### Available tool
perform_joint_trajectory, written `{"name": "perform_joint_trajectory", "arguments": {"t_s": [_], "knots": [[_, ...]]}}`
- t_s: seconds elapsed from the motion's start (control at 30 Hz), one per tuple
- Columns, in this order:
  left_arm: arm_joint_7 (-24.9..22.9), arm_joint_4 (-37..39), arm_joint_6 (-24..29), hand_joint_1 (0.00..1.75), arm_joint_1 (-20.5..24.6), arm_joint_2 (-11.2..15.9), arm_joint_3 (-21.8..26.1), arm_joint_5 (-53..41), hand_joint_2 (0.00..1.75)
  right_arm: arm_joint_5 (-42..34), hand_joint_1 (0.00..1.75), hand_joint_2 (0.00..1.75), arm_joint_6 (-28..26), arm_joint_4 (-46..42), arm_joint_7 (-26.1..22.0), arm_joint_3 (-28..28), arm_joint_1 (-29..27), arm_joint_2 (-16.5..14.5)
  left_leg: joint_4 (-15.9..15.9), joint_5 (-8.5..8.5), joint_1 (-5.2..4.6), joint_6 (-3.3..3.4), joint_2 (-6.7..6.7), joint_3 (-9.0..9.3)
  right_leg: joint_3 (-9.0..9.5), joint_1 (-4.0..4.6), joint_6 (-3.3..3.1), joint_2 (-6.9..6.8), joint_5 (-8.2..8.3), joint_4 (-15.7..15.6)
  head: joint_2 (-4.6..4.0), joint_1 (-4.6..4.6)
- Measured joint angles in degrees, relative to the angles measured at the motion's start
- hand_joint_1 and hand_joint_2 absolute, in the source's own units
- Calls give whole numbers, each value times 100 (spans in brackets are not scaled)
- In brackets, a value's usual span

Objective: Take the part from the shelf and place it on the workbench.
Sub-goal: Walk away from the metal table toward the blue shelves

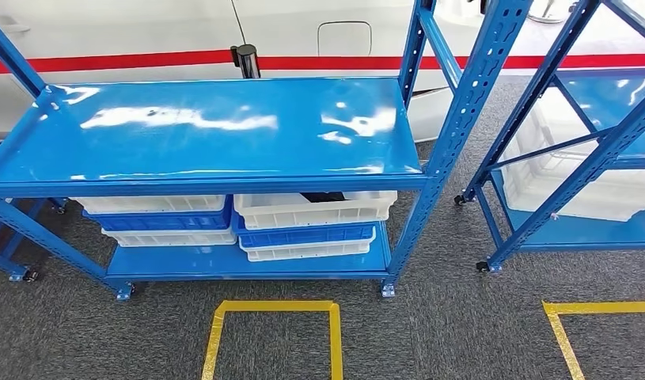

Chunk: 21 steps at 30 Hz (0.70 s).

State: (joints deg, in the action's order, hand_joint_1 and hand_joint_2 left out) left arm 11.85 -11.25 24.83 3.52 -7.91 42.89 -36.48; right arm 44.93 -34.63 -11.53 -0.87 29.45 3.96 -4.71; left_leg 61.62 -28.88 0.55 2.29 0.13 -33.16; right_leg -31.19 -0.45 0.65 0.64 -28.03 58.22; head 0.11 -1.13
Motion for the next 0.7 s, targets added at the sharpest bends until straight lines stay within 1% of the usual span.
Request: {"name": "perform_joint_trajectory", "arguments": {"t_s": [0.03,0.07,0.1,0.17,0.2,0.23,0.3,0.33,0.37,0.4,0.43,0.47,0.5,0.53,0.57,0.6,0.63,0.67,0.7], "knots": [[0,0,3,0,5,3,1,0,175,3,0,175,-1,1,0,-1,4,-7,-195,48,-34,34,5,93,-4,4,9,-2,-2,1,0,-1],[0,1,5,0,6,5,1,0,175,7,0,175,-2,1,0,-1,6,-12,-270,47,-63,47,17,123,-10,4,22,-8,-2,-1,0,-3],[-1,1,6,0,4,1,3,1,175,11,0,175,-4,1,0,-1,10,-11,-292,60,-79,43,33,121,-16,9,42,-12,1,-6,0,-1],[-1,2,7,0,-2,-9,7,2,175,16,0,175,-8,1,0,0,10,-9,-369,116,-65,63,44,150,-56,1,77,-23,-40,63,0,-3],[-1,2,8,0,0,-16,10,3,175,17,0,175,-9,1,0,0,9,-6,-409,148,-51,78,51,163,-131,4,81,-25,-125,211,0,-5],[-1,2,8,0,3,-26,12,3,175,20,0,175,-10,2,0,0,8,2,-437,171,-37,89,58,171,-263,-2,74,-27,-262,477,0,-11],[0,2,8,0,8,-45,17,3,175,21,0,175,-10,2,0,0,1,20,-439,179,-42,101,65,154,-632,-20,68,-26,-579,1230,0,-18],[0,2,8,0,6,-56,22,4,175,20,0,175,-10,3,0,1,-5,31,-437,179,-41,100,68,148,-768,-30,92,-27,-664,1513,0,-18],[0,2,9,0,3,-66,30,6,175,19,0,175,-10,3,0,1,-12,38,-434,179,-39,98,69,146,-815,-41,134,-28,-668,1622,0,-19],[0,2,9,0,0,-75,38,7,175,19,0,175,-10,3,0,2,-17,46,-431,176,-35,93,68,151,-727,-56,196,-31,-567,1460,0,-19],[0,2,9,0,-2,-84,45,8,175,20,0,175,-10,3,0,2,-17,54,-426,171,-31,83,67,160,-536,-80,261,-42,-406,1092,0,-19],[0,2,9,0,-3,-88,51,9,175,20,0,175,-10,3,0,2,-14,58,-415,162,-31,63,66,166,-322,-104,303,-59,-256,663,0,-19],[2,2,9,0,-2,-91,54,9,175,21,0,175,-10,3,0,2,-6,62,-397,144,-41,30,65,169,-133,-109,311,-66,-126,281,0,-17],[11,2,5,0,0,-90,56,9,175,21,0,175,-10,3,0,2,1,62,-382,130,-52,-5,64,168,-23,-107,279,-71,-59,54,0,-15],[27,2,-3,0,2,-88,58,14,175,20,0,175,-10,3,-1,2,3,61,-373,121,-63,-39,64,165,14,-90,226,-68,-42,-27,0,-13],[47,2,-15,0,4,-87,61,22,175,19,0,175,-10,3,-4,2,3,61,-370,119,-66,-68,63,165,20,-69,175,-58,-27,-32,0,-9],[67,2,-28,0,5,-86,63,31,175,17,0,175,-10,3,-9,2,1,61,-371,120,-53,-93,61,161,23,-81,131,-55,-17,-34,0,-8],[81,2,-40,0,5,-82,65,40,175,16,0,175,-10,3,-14,2,-2,61,-337,93,-36,-121,52,148,26,-92,99,-52,-5,-42,0,-7],[90,2,-47,0,6,-78,67,46,175,16,0,175,-10,3,-18,2,-2,61,-231,12,-20,-150,44,101,29,-108,62,-50,6,-50,0,-3]]}}
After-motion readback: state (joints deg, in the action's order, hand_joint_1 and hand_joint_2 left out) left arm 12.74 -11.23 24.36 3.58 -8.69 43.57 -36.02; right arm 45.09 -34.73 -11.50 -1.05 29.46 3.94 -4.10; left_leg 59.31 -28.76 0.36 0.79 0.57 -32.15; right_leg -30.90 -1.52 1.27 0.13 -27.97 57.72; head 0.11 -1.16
